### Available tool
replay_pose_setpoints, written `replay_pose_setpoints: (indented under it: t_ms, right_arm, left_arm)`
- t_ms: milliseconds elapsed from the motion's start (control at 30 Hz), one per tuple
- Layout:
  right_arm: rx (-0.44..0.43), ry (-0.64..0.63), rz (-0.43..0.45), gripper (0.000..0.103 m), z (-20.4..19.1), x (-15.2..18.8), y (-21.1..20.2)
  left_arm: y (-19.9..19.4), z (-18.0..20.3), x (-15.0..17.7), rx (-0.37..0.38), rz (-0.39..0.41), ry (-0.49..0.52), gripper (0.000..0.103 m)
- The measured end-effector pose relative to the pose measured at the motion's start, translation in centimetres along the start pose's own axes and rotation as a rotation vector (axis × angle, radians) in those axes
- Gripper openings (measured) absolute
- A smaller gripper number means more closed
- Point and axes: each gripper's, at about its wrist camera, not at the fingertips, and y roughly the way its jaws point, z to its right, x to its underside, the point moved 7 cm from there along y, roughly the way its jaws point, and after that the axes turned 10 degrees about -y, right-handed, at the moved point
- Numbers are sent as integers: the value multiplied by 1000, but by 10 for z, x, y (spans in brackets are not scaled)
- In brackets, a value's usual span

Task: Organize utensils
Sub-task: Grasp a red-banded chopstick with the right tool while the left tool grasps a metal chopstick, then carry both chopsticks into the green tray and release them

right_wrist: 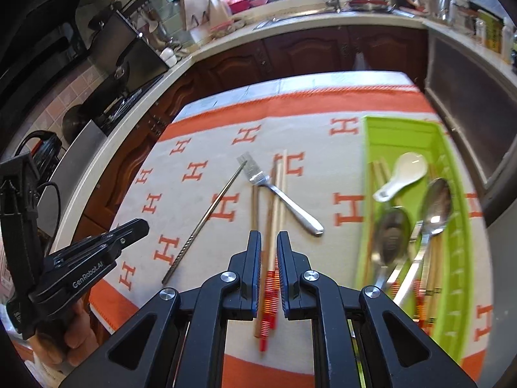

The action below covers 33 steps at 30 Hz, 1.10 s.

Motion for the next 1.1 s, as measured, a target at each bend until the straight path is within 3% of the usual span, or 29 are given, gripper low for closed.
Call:
replay_pose_setpoints:
  t_ms: [367,633,933,1100]
  right_arm:
    - [-18,-35,-114,10,-23,5,89]
    - [52,-76,-148,10,-19,0,125]
    - [89,-141,-130,7,-25,0,132]
    - [26,-73,-120,6,-21,3,124]
  left_arm:
    - [59,-9,8,22,-114,51,3]
    - [77,1,11,25,-154,85,4]
    - [83,2,13,14,-175,98,4]
    - [84,3,14,1,-177,108,4]
